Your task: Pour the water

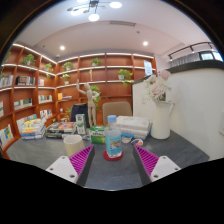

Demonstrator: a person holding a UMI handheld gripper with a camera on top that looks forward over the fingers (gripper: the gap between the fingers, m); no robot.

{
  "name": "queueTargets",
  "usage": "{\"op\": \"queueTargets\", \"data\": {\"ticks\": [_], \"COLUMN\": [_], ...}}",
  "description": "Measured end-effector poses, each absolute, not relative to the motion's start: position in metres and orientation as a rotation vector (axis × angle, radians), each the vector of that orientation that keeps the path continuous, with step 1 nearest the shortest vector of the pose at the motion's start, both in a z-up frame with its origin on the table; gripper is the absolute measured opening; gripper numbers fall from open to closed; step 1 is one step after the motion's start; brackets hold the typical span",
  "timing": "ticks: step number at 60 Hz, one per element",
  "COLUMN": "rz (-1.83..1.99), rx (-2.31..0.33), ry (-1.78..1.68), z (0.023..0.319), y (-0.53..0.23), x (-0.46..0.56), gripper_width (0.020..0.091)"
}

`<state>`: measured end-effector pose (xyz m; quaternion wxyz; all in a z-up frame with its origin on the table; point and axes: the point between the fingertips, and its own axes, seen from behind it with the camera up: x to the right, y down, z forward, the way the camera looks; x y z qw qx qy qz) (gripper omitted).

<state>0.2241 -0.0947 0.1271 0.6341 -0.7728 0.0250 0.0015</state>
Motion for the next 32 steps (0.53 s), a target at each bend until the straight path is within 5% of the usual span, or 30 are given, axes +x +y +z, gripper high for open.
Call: {"op": "queueTargets", "data": {"ticks": [14, 32], "rz": [-0.015, -0.011], "rx": [-1.711, -1.696], "ry": [0.035, 0.005], "z": [0.160, 0.168], "y": [-0.120, -0.123], "x": [0.214, 0.192], "gripper_width": [0.0773, 0.0776]}}
